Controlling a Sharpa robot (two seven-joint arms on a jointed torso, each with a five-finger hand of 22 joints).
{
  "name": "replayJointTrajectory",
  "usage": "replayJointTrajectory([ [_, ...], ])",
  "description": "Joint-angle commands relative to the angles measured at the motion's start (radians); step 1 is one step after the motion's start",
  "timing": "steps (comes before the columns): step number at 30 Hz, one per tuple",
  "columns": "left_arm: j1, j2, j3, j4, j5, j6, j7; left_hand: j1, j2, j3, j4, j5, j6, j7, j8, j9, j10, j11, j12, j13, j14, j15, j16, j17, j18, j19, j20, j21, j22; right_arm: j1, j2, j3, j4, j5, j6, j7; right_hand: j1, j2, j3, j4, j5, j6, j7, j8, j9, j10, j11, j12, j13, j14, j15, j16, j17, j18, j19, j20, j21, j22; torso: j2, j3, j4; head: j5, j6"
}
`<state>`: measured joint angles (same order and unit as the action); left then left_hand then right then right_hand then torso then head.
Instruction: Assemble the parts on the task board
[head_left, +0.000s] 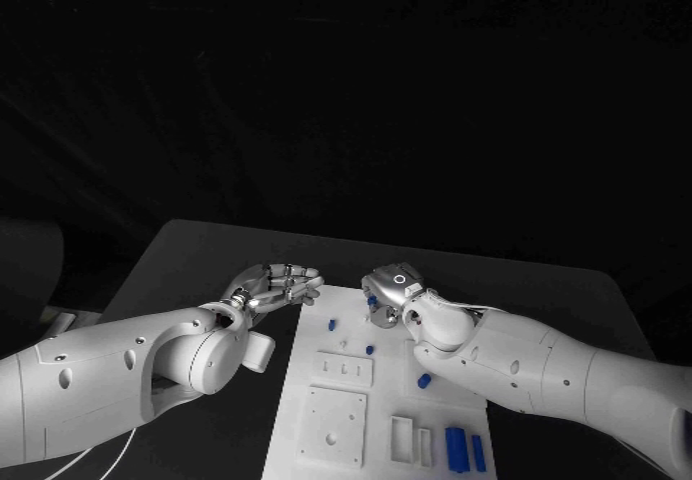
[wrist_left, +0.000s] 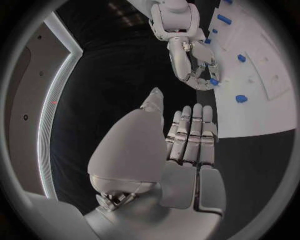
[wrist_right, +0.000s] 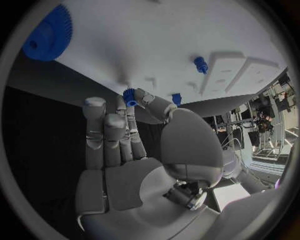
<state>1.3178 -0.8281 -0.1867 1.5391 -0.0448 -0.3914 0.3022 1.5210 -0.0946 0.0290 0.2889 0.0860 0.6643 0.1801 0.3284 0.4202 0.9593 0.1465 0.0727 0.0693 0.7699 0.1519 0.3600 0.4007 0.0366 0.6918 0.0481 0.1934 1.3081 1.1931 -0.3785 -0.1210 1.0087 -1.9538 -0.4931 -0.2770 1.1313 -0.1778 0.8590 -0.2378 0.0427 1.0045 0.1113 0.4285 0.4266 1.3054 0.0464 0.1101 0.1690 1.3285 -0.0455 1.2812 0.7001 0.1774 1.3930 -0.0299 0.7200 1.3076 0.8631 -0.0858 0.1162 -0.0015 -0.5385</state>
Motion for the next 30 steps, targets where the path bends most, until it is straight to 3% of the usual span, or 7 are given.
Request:
replayJointTrajectory([
  [1, 0.002, 0.002, 0.001, 0.004, -0.005, 0.011, 0.007, 0.006, 0.002, -0.005, 0.001, -0.006, 0.009, 0.000, -0.006, -0.001, -0.001, 0.000, -0.006, -0.001, 0.006, -0.001, -0.007, -0.001, 0.003, 0.006, 0.002, -0.005, 0.003, 0.001, 0.000, -0.001, -0.006, 0.007, 0.019, 0.009, 0.006, -0.002, 0.006, 0.000, 0.006, 0.003, 0.000, 0.002, 0.001, 0.021, 0.004, -0.005, 0.002, -0.020, -0.016, 0.003, -0.002, 0.084, -0.004, -0.005, 0.003, 0.018, 0.001, -0.0041, 0.0020, 0.000, -0.001],
  [2, 0.002, 0.001, 0.001, 0.006, -0.005, 0.011, 0.007, 0.006, 0.002, -0.005, 0.001, -0.006, 0.009, 0.000, -0.006, -0.001, -0.001, 0.001, -0.006, -0.001, 0.006, -0.001, -0.007, -0.001, 0.003, 0.006, 0.002, -0.005, 0.003, 0.003, 0.001, -0.001, -0.008, 0.008, 0.019, 0.010, 0.006, -0.002, 0.006, 0.000, 0.006, 0.002, 0.000, 0.002, 0.002, 0.020, 0.004, -0.005, 0.002, -0.021, -0.016, 0.003, -0.003, 0.084, -0.005, -0.004, 0.003, 0.018, 0.002, -0.0048, 0.0024, 0.000, -0.001],
  [6, 0.002, 0.002, 0.002, 0.002, -0.005, 0.015, 0.006, 0.007, 0.002, -0.005, 0.001, -0.006, 0.009, 0.000, -0.006, -0.001, -0.001, 0.001, -0.006, -0.001, 0.006, 0.000, -0.007, -0.001, 0.003, 0.006, 0.002, -0.006, 0.003, 0.008, 0.006, -0.001, -0.022, 0.026, 0.028, 0.018, 0.007, -0.008, 0.008, 0.001, 0.006, -0.003, 0.002, -0.002, 0.002, 0.017, 0.006, -0.009, 0.003, -0.022, -0.014, 0.001, -0.005, 0.084, -0.008, -0.003, 0.003, 0.017, 0.003, -0.0022, 0.0017, 0.004, 0.002],
  [12, 0.003, 0.002, 0.002, 0.005, -0.005, 0.015, 0.006, 0.012, 0.004, -0.003, 0.000, 0.000, 0.010, 0.000, -0.006, -0.002, -0.001, 0.000, -0.006, -0.001, 0.006, 0.000, -0.009, -0.002, 0.003, 0.006, 0.002, -0.007, 0.004, 0.008, 0.008, -0.001, -0.028, 0.028, 0.042, 0.025, 0.005, -0.018, 0.006, 0.007, 0.006, -0.013, 0.007, -0.011, 0.001, 0.008, 0.011, -0.019, 0.003, -0.024, -0.010, -0.001, -0.009, 0.084, -0.012, 0.000, 0.001, 0.016, 0.001, -0.0028, -0.0011, 0.009, -0.002],
  [17, 0.004, 0.002, 0.003, 0.004, -0.002, 0.013, 0.007, 0.011, 0.003, -0.004, 0.000, 0.000, 0.010, -0.001, -0.007, -0.002, -0.002, 0.000, -0.006, -0.001, 0.006, 0.000, -0.009, -0.003, 0.003, 0.006, 0.003, -0.007, 0.004, 0.008, 0.012, -0.002, -0.030, 0.032, 0.045, 0.029, 0.002, -0.023, 0.003, 0.012, 0.006, -0.017, 0.009, -0.014, 0.001, 0.005, 0.012, -0.022, 0.004, -0.024, -0.008, -0.002, -0.011, 0.084, -0.012, 0.002, 0.001, 0.015, 0.002, -0.0008, -0.0023, 0.010, 0.000],
  [30, 0.004, 0.002, 0.003, 0.004, -0.002, 0.011, 0.007, 0.010, 0.002, -0.005, 0.001, -0.002, 0.010, -0.001, -0.007, -0.003, -0.002, 0.000, -0.006, -0.001, 0.006, 0.001, -0.009, -0.003, 0.003, 0.006, 0.003, -0.008, 0.004, 0.008, 0.015, -0.002, -0.026, 0.043, 0.042, 0.035, 0.006, -0.027, 0.001, 0.011, 0.006, -0.018, 0.010, -0.016, 0.001, 0.004, 0.013, -0.025, 0.005, -0.024, -0.007, -0.002, -0.013, 0.084, -0.013, 0.002, 0.001, 0.015, 0.002, -0.0002, -0.0028, 0.012, 0.000],
])
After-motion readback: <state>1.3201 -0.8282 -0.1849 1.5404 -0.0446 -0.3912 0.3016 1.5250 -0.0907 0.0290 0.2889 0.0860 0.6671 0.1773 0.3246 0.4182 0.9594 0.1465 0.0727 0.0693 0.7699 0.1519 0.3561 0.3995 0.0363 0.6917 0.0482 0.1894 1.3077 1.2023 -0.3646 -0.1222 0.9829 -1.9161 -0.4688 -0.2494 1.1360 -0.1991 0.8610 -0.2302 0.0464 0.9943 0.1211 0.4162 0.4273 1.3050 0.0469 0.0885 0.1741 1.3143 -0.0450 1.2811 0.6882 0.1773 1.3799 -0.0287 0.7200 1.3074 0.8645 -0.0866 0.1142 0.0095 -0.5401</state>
